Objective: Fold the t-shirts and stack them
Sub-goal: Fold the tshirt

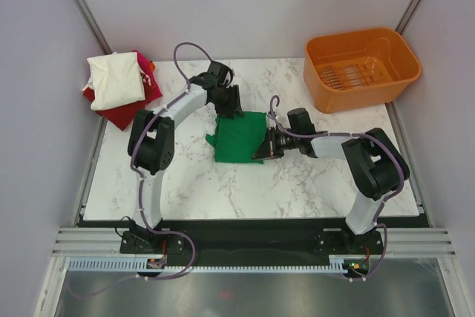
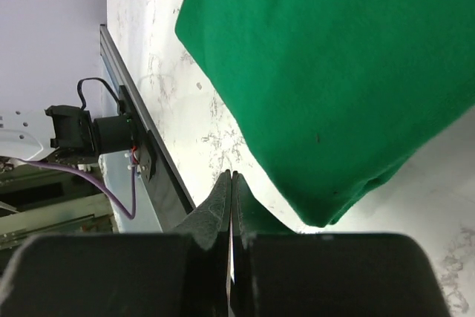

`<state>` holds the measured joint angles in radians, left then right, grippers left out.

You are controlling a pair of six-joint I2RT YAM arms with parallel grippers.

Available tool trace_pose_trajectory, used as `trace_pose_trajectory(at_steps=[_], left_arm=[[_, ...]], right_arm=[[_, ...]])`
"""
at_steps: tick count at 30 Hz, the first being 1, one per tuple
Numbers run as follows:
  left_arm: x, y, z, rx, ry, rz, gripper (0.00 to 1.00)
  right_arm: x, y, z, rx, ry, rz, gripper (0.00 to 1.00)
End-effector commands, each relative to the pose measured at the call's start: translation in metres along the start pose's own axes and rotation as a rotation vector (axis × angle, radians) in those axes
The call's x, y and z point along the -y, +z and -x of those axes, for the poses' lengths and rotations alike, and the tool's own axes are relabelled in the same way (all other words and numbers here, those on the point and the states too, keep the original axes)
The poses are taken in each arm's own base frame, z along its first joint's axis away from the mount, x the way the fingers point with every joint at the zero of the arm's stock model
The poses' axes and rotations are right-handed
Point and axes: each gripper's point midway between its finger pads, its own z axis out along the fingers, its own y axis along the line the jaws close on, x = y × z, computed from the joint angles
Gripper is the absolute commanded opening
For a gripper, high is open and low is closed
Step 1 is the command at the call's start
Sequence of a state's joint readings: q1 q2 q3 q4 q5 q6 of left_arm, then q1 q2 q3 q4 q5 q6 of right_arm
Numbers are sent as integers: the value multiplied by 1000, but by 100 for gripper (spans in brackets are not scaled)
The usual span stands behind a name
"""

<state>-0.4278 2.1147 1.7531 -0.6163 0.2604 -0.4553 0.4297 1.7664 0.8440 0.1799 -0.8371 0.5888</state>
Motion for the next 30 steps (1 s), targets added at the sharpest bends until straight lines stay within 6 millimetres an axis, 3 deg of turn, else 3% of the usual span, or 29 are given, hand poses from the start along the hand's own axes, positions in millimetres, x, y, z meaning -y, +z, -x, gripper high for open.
trace_pose_trajectory(at_steps=[1, 3, 8, 10, 14, 16, 18, 19, 21, 24, 28, 30], left_arm=[[-23, 7, 15, 51, -35, 77, 50], [-47, 12, 13, 56, -85, 150, 50], [-84, 29, 8, 32, -103, 235, 50], [-92, 36, 4, 15, -109, 244, 49], [-97, 31, 9, 30, -112, 253, 49], [-92, 22, 16, 48, -105, 241, 49], [-79, 0, 32, 97, -86, 221, 53], [-67, -22, 45, 144, -65, 205, 60], [-56, -46, 57, 193, -42, 192, 70], [-46, -85, 66, 249, -17, 205, 81], [-51, -107, 42, 227, -49, 239, 79], [-58, -104, 18, 182, -73, 255, 79]], right_arm=[[-5, 6, 9, 40, -46, 82, 0], [11, 11, -2, 15, -22, 56, 0], [30, 14, -22, -11, 24, 23, 0], [36, 13, -29, -3, 46, 13, 0], [35, 10, -36, -5, 53, 17, 0], [30, 10, -34, -28, 41, 6, 0], [17, 7, -27, -42, -19, -18, 0], [6, 4, -22, -43, -48, -41, 0], [-6, 1, -15, -33, -91, -45, 0], [-29, -5, -10, -8, -125, -40, 0], [-52, -15, -11, 18, -157, -32, 0], [-53, -17, -17, 16, -155, -43, 0]])
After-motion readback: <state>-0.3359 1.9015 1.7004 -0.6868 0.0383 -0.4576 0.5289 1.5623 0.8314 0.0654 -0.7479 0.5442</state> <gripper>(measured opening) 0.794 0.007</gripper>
